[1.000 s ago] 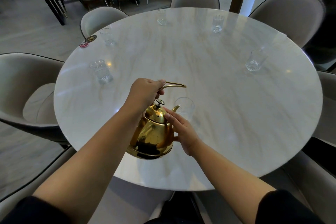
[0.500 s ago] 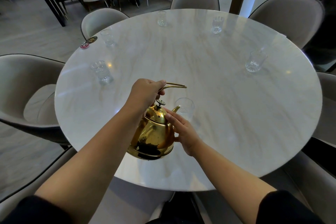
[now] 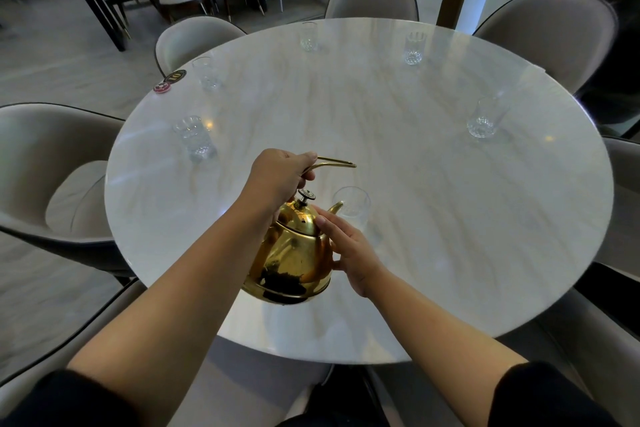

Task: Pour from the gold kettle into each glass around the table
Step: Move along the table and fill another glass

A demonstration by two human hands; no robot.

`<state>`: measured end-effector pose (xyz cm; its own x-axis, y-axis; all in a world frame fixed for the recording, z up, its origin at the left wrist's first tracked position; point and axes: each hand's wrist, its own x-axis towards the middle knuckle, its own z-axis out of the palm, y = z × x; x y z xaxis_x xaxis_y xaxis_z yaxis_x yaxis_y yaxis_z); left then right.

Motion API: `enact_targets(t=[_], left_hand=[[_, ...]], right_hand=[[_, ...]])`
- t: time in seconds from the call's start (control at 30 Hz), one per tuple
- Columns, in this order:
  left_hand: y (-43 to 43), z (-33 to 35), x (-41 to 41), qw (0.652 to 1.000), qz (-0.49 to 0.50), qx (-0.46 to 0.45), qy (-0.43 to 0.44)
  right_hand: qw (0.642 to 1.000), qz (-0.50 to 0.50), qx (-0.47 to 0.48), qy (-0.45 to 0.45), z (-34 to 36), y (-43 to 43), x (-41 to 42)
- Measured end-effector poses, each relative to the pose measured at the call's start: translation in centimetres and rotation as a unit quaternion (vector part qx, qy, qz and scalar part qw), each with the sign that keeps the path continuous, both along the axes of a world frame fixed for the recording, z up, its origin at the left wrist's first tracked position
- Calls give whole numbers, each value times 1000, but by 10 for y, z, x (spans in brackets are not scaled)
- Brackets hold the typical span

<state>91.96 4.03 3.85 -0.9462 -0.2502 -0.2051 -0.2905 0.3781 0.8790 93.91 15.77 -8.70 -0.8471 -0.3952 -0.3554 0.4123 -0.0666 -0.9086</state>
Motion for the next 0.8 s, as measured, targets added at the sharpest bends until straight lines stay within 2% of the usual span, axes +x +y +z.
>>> enact_targets(t=[0.8], left_hand=[[1, 1, -1, 1000, -4, -5, -9]], right_hand=[[1000, 4, 1, 4, -6, -1, -2]])
